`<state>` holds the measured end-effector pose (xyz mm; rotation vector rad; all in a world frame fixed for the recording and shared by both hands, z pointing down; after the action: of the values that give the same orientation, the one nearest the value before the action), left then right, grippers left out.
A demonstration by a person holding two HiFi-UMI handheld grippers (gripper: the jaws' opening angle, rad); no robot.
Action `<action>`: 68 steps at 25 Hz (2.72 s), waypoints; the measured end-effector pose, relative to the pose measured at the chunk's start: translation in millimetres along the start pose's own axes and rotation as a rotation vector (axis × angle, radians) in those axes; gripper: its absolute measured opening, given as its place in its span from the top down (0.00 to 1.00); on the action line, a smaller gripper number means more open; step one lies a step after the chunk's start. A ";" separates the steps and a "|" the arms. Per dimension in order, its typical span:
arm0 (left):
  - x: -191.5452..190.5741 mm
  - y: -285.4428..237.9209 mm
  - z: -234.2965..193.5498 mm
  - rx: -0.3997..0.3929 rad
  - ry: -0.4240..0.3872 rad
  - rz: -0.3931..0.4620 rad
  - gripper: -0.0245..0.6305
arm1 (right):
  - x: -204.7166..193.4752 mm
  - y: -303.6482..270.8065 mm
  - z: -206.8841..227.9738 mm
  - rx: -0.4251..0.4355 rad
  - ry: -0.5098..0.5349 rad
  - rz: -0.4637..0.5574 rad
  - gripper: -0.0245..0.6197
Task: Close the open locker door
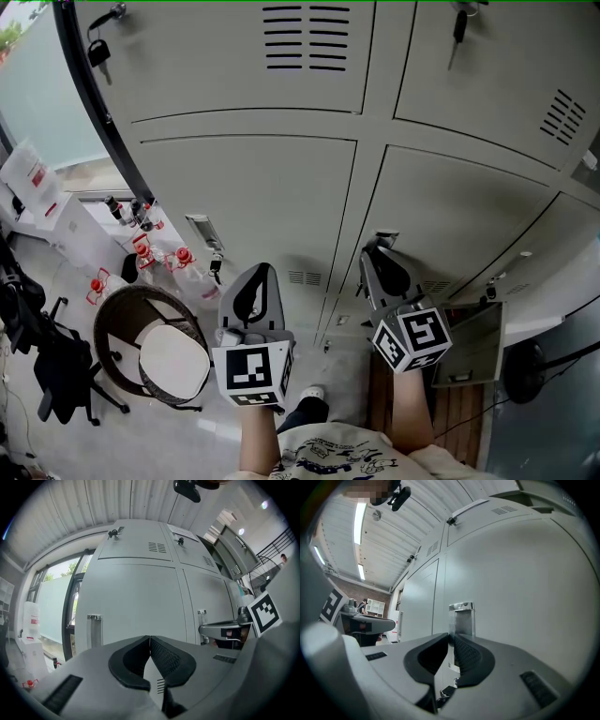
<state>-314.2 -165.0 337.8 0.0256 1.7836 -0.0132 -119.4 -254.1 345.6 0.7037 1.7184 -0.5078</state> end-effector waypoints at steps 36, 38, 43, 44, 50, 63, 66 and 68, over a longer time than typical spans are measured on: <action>5.5 -8.4 43.0 -0.140 0.001 0.016 0.96 | 27.8 51.8 9.7 -0.107 0.041 0.092 0.83; 7.3 -10.8 53.9 -0.176 -0.001 0.021 0.96 | 30.5 63.0 17.7 -0.138 0.041 0.097 0.83; 9.3 -25.3 98.6 -0.359 0.002 0.019 0.96 | 32.0 106.9 44.7 -0.307 0.057 0.071 0.69; 9.3 -27.7 108.5 -0.396 0.002 0.016 0.96 | 32.0 116.2 50.1 -0.342 0.059 0.065 0.69; 9.4 -38.4 170.6 -0.615 -0.002 0.011 0.96 | 31.5 179.3 78.0 -0.551 0.075 0.019 0.60; -7.6 -30.9 283.6 -0.924 0.001 -0.042 0.96 | 50.8 343.1 115.5 -0.953 0.144 -0.047 0.58; -8.2 -25.0 302.2 -0.934 0.000 -0.038 0.96 | 64.2 368.0 129.5 -0.982 0.183 -0.041 0.58; -6.7 -21.7 313.6 -0.928 0.001 -0.032 0.96 | 74.6 382.0 140.6 -0.991 0.207 -0.030 0.58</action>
<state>-6.9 -194.0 277.9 -0.6649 1.6429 0.7839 230.0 -55.1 247.7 0.0049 1.8910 0.4229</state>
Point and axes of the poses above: the fingertips, and each gripper's own axes: y backward along the fingers, z to its right, x out of its top, the point moved 7 cm from there along y, backward along the fingers, and after that the axes turned 15 degrees about y, right-handed, at the moved point
